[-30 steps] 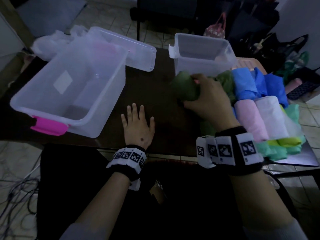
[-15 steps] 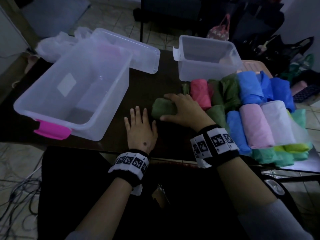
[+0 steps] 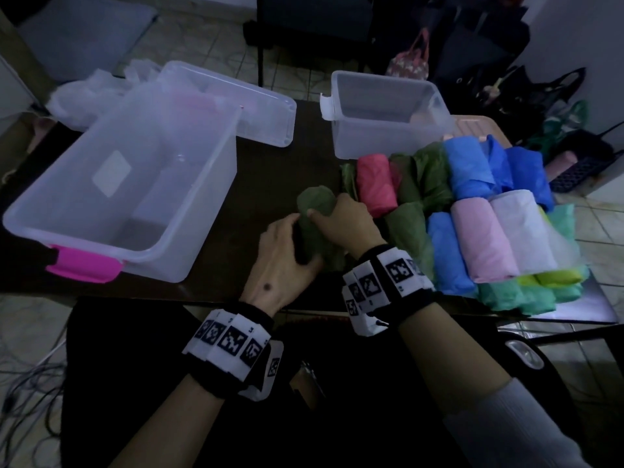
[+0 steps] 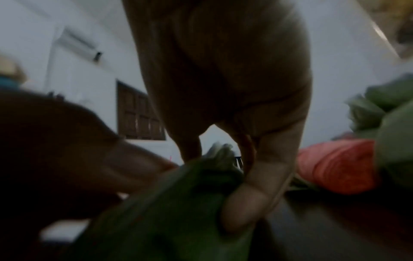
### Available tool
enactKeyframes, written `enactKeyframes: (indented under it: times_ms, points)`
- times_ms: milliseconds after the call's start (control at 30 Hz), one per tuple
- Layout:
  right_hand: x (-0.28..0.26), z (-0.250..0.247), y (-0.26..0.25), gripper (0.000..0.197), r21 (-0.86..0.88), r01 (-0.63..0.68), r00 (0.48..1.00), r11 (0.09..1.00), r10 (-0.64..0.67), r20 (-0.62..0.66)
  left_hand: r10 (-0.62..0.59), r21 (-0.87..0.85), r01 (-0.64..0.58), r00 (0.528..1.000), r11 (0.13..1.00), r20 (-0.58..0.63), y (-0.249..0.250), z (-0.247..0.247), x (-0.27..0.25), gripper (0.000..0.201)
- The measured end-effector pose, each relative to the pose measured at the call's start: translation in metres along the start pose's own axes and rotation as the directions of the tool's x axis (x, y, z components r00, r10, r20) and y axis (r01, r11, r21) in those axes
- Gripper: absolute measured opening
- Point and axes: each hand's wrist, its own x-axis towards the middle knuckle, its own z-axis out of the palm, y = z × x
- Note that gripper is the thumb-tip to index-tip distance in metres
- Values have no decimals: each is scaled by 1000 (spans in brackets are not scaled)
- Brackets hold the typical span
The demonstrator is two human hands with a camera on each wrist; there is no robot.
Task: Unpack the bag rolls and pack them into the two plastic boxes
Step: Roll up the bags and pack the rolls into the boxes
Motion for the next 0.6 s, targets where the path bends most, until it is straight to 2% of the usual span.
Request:
enactKeyframes:
  times_ms: [67, 100, 167, 233, 267, 367, 400, 433, 500, 533, 600]
  points:
    - [1, -3, -1, 62, 218, -100, 993, 971, 82, 89, -35, 33, 30, 987, 999, 156, 5, -4, 6, 96]
    - [1, -7, -2, 60, 307, -130, 988, 943, 97, 122, -66, 54, 58, 983, 997, 170, 8, -7, 9, 100]
    - [0, -14, 1, 44, 325, -77, 995, 943, 49, 92, -81, 77, 71, 987, 994, 140, 8, -15, 16, 90]
    - [-2, -21, 6, 25, 113, 94, 995, 989, -97, 21, -74, 92, 59, 982, 994, 172, 7, -28, 23, 76]
    - [-2, -23, 9, 22, -26, 199, 980, 980, -199, 9, -83, 106, 60, 970, 993, 227, 7, -36, 26, 72]
    - [-3, -22, 13, 25, -283, 448, 893, 848, -437, 104, -122, 120, 85, 929, 989, 349, 7, -54, 39, 54]
    - [-3, -20, 14, 29, -324, 499, 865, 804, -484, 131, -127, 130, 89, 938, 987, 323, 8, -58, 44, 41]
    - [-4, -18, 14, 34, -353, 530, 845, 771, -515, 144, -134, 153, 98, 960, 983, 245, 11, -60, 49, 30]
    - [-6, -16, 13, 44, -391, 570, 812, 723, -570, 130, -186, 158, 186, 982, 970, -13, 16, -64, 59, 32]
    - [-6, -15, 12, 50, -405, 577, 801, 709, -588, 114, -228, 115, 243, 965, 963, -133, 19, -65, 62, 39]
    - [-7, -13, 8, 58, -420, 579, 795, 699, -598, 101, -222, 103, 263, 928, 959, -299, 25, -65, 64, 47]
